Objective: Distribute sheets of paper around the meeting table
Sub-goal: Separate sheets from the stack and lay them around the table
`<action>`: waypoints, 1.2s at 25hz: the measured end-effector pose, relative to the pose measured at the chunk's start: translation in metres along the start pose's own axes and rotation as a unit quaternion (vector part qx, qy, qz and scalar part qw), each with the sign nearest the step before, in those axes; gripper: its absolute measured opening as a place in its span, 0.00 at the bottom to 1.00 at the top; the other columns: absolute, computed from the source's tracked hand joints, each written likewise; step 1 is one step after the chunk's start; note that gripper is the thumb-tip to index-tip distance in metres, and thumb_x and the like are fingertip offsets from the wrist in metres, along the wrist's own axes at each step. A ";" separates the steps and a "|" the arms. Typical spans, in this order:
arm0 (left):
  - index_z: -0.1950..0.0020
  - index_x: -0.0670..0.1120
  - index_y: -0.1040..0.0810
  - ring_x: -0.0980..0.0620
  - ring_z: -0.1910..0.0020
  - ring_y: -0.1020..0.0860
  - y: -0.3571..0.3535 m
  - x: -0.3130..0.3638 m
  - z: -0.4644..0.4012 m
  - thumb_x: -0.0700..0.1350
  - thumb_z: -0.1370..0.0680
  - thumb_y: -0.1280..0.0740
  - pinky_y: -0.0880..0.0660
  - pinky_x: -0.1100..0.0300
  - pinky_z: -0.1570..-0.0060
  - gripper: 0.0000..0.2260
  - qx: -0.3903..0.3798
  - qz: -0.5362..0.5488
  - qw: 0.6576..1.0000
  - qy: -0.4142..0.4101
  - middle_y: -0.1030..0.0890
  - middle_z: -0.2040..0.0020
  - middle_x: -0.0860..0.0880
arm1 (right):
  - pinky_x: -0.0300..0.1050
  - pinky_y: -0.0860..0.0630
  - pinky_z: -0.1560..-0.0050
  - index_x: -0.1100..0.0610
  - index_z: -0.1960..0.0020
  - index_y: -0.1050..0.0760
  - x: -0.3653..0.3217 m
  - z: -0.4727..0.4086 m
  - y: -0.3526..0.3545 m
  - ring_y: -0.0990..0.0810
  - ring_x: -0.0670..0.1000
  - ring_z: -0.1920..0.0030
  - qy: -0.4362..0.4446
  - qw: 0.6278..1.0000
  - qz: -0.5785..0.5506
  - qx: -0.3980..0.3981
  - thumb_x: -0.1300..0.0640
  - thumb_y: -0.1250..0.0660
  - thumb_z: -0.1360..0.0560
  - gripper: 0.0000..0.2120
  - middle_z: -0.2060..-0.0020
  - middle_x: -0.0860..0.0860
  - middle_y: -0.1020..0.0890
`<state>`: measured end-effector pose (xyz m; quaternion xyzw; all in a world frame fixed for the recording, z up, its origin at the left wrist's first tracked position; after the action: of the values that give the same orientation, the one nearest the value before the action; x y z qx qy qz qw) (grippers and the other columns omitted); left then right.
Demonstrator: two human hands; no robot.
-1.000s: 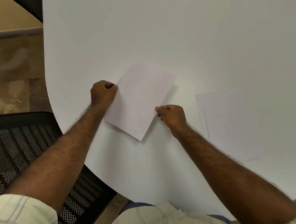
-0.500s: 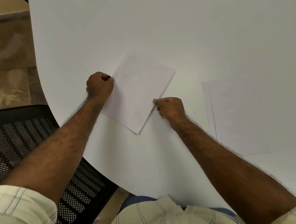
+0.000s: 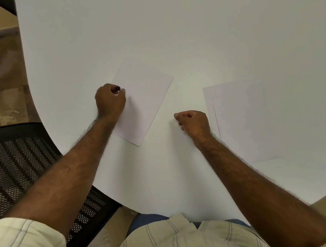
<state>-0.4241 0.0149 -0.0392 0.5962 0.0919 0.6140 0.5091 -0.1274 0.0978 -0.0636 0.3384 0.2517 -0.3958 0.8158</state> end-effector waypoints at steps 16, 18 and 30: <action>0.47 0.47 0.15 0.65 0.60 0.21 -0.136 0.091 0.190 0.48 0.23 0.26 0.30 0.80 0.62 0.07 -0.104 0.077 0.991 -0.023 0.18 0.58 0.57 | 0.54 0.18 0.40 0.53 0.44 0.13 0.069 0.016 0.212 0.16 0.52 0.51 0.101 0.971 0.120 0.178 0.53 0.25 0.24 0.09 0.55 0.49 0.14; 0.47 0.47 0.15 0.65 0.59 0.21 -0.158 0.101 0.211 0.48 0.23 0.26 0.30 0.77 0.60 0.08 -0.125 0.066 0.990 -0.022 0.17 0.58 0.57 | 0.54 0.18 0.41 0.54 0.43 0.14 0.077 0.010 0.241 0.17 0.52 0.51 0.106 0.969 0.118 0.187 0.54 0.25 0.24 0.10 0.54 0.50 0.14; 0.35 0.41 0.19 0.47 0.41 0.19 -0.229 0.122 0.263 0.50 0.23 0.26 0.28 0.61 0.45 0.20 -0.114 -0.033 0.991 0.060 0.16 0.41 0.45 | 0.52 0.20 0.37 0.58 0.34 0.18 0.116 -0.046 0.319 0.16 0.55 0.44 0.048 0.982 0.148 0.108 0.50 0.22 0.24 0.22 0.46 0.53 0.13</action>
<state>-0.0606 0.0810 -0.0548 0.4928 0.0714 0.6385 0.5868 0.1911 0.2227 -0.0595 0.4766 0.1939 -0.2784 0.8111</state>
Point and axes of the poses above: each hand's wrist, its own z-axis away from the middle knuckle, its own y-axis out of the back of the hand, x = y × z, the point moved 5 cm from there along -z, towards the middle knuckle
